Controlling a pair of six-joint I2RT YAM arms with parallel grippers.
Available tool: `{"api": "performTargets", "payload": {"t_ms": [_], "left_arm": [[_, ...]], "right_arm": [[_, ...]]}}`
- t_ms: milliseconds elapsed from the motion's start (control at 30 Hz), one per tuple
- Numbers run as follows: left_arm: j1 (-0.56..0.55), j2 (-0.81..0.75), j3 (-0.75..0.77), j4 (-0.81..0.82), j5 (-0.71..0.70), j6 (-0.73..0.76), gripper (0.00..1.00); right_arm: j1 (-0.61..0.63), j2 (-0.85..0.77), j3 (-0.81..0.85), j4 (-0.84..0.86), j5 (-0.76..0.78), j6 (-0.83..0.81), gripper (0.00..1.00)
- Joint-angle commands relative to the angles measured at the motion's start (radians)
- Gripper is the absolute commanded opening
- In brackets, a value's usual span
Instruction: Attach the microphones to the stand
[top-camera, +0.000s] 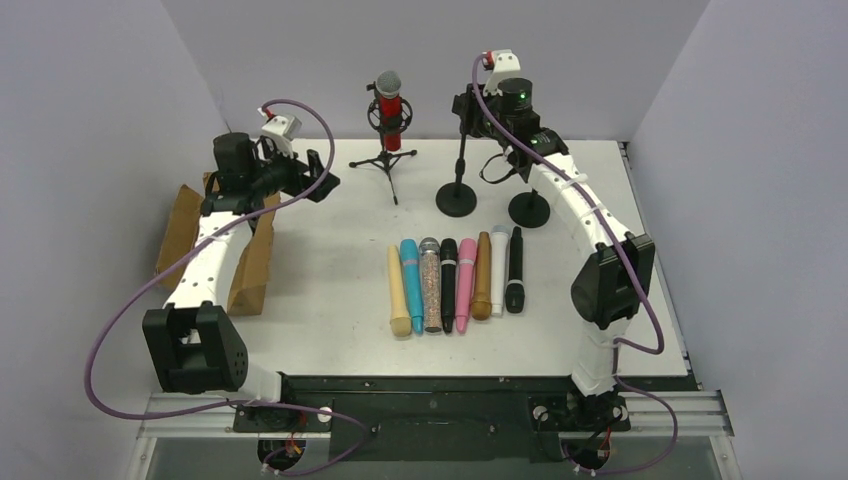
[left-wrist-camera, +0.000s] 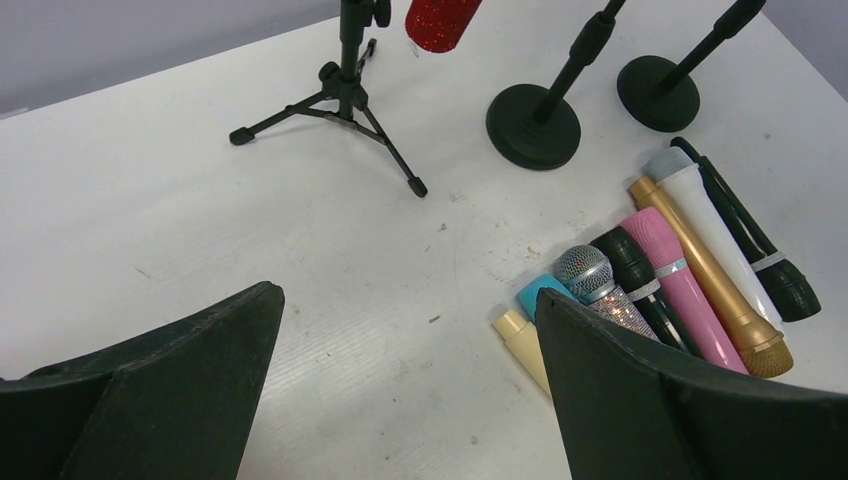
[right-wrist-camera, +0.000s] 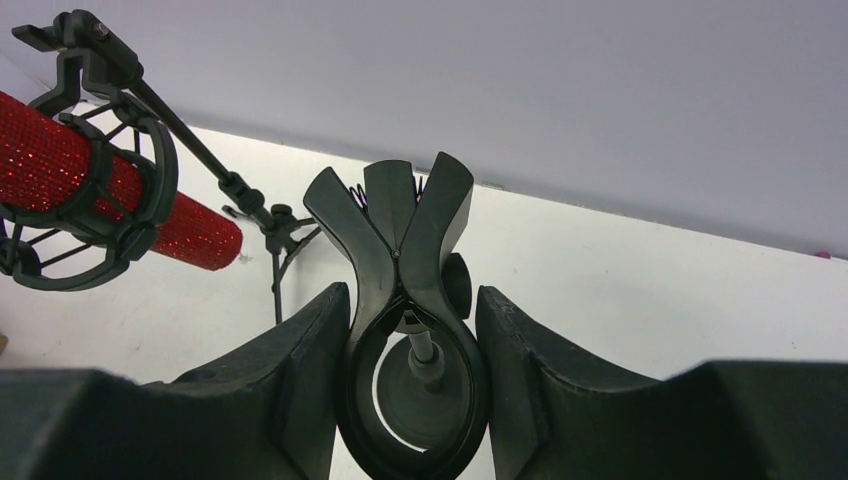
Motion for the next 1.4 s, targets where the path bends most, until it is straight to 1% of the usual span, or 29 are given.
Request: {"api": "performTargets", "payload": {"t_ms": [0, 133, 333, 467, 567, 633, 733, 900, 1033, 1167, 1367], "left_arm": [[0.012, -0.046, 0.042, -0.010, -0.017, -0.051, 0.96], [0.027, -0.033, 0.100, -0.086, 0.005, -0.079, 0.96], [0.054, -0.068, 0.104, -0.091, 0.033, -0.096, 0.96], [0.073, -0.088, 0.109, -0.111, 0.056, -0.106, 0.96], [0.099, -0.102, 0.106, -0.118, 0.085, -0.122, 0.96], [0.127, -0.105, 0.102, -0.113, 0.114, -0.165, 0.96], [0.164, -0.079, 0.127, -0.141, 0.157, -0.195, 0.96], [0.194, -0.058, 0.163, -0.229, 0.223, -0.202, 0.96], [0.201, -0.109, 0.115, -0.218, 0.205, -0.209, 0.96], [0.220, -0.150, 0.087, -0.237, 0.200, -0.189, 0.96], [0.268, -0.153, 0.103, -0.250, 0.183, -0.195, 0.96]], "right_arm": [[0.017, -0.125, -0.012, 0.218, -0.002, 0.011, 0.00], [0.044, -0.202, -0.033, 0.234, 0.031, -0.016, 0.00], [0.143, -0.326, -0.106, 0.225, 0.115, -0.117, 0.00], [0.203, -0.393, -0.142, 0.184, 0.136, -0.123, 0.00], [0.243, -0.475, -0.235, 0.191, 0.133, -0.124, 0.00], [0.284, -0.526, -0.289, 0.199, 0.125, -0.125, 0.00], [0.349, -0.567, -0.335, 0.216, 0.123, -0.131, 0.00], [0.487, -0.527, -0.287, 0.196, 0.145, -0.135, 0.00], [0.553, -0.478, -0.261, 0.237, 0.151, -0.112, 0.00], [0.587, -0.419, -0.249, 0.278, 0.126, -0.101, 0.00], [0.600, -0.323, -0.267, 0.451, 0.045, -0.038, 0.00]]}}
